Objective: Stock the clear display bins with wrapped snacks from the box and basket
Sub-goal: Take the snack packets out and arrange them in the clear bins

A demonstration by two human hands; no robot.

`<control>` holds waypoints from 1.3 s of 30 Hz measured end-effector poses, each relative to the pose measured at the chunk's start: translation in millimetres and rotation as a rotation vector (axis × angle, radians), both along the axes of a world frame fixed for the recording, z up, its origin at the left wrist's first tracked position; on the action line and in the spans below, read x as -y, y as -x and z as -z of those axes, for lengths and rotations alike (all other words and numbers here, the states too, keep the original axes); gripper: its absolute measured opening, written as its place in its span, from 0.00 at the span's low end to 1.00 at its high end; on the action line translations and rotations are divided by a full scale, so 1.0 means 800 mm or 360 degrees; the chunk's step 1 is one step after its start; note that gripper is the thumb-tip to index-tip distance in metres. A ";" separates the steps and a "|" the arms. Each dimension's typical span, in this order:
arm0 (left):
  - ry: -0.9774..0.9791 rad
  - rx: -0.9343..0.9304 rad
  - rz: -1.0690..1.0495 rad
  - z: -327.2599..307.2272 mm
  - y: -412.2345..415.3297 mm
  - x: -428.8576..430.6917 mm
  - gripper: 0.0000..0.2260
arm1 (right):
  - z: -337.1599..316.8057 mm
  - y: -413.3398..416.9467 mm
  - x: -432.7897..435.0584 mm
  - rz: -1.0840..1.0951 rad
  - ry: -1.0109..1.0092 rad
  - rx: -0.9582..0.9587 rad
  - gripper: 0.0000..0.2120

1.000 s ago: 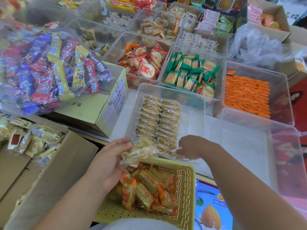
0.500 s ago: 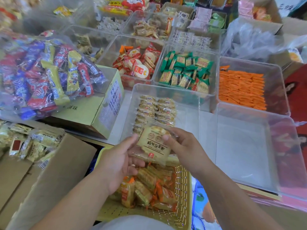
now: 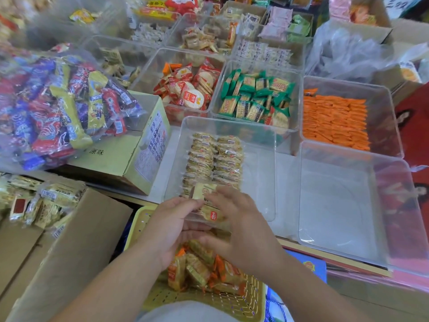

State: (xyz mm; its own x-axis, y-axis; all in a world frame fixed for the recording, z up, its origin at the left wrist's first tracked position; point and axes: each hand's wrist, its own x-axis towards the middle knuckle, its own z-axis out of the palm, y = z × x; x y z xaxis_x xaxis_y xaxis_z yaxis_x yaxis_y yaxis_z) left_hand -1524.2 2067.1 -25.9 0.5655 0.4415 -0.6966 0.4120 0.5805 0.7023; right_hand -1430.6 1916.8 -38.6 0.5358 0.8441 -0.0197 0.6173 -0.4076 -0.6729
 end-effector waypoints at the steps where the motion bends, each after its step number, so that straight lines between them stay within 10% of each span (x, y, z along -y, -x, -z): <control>1: -0.0003 -0.0006 0.0047 -0.001 -0.002 0.002 0.04 | 0.002 0.004 -0.003 -0.0032 0.0034 0.0065 0.35; 7: -0.0398 -0.0034 0.0407 0.003 -0.010 -0.003 0.18 | 0.009 -0.030 -0.008 0.0044 -0.0019 0.0133 0.20; 12: -0.1466 -0.0313 0.0693 0.023 -0.008 -0.037 0.18 | 0.001 -0.117 0.007 -0.0060 0.0503 0.0316 0.15; 14: -0.1729 -0.0504 0.0971 0.039 -0.007 -0.052 0.34 | -0.002 -0.142 0.007 -0.0166 0.0734 0.0444 0.14; 22: -0.1899 -0.1042 0.1622 0.083 -0.011 -0.068 0.64 | 0.032 -0.149 -0.029 -0.0502 0.1392 0.0856 0.25; 39: -0.1996 -0.1090 0.1702 0.096 -0.006 -0.073 0.69 | 0.116 -0.137 -0.046 -0.0198 0.1687 0.0018 0.08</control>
State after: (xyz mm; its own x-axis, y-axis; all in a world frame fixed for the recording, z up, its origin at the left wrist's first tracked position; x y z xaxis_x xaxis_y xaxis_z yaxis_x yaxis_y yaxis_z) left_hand -1519.4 2125.7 -102.4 0.7158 0.5114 -0.4756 0.5936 -0.8043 0.0286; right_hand -1321.3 1953.8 -131.0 0.4516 0.4477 -0.7718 0.6990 -0.7151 -0.0059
